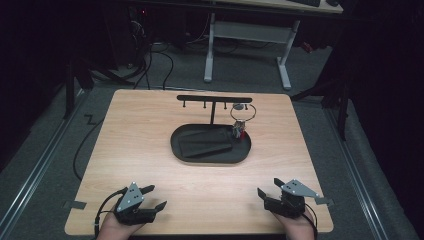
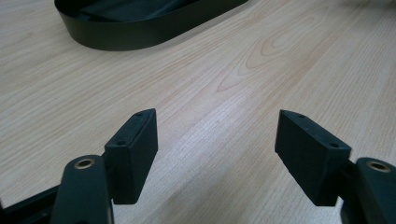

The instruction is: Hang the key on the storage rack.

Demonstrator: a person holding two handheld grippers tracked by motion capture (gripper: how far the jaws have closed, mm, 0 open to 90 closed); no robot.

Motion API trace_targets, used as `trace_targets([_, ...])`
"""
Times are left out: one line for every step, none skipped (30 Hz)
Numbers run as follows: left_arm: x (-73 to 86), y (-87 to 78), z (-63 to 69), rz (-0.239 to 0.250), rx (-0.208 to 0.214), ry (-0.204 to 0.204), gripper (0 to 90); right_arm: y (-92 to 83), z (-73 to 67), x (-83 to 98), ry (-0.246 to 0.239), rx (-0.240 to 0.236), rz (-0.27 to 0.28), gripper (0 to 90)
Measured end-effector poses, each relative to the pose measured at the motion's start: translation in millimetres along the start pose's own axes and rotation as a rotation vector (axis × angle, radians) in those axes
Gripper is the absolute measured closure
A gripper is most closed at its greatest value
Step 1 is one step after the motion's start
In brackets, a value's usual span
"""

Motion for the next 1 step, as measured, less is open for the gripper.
trace_targets([0.0,0.0,0.0,0.0,0.0,0.0,31.2,0.8,0.0,0.7,0.005,-0.004,-0.003,25.6])
Point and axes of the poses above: each handheld gripper's, and its own axes: y roughly forward along the jaws, x roughly out of its underside, z roughly to its right, the point moved 9 cm from there along y, roughly forward along the jaws, and after that the axes turned 13 degrees about x, right-handed, at the moved point
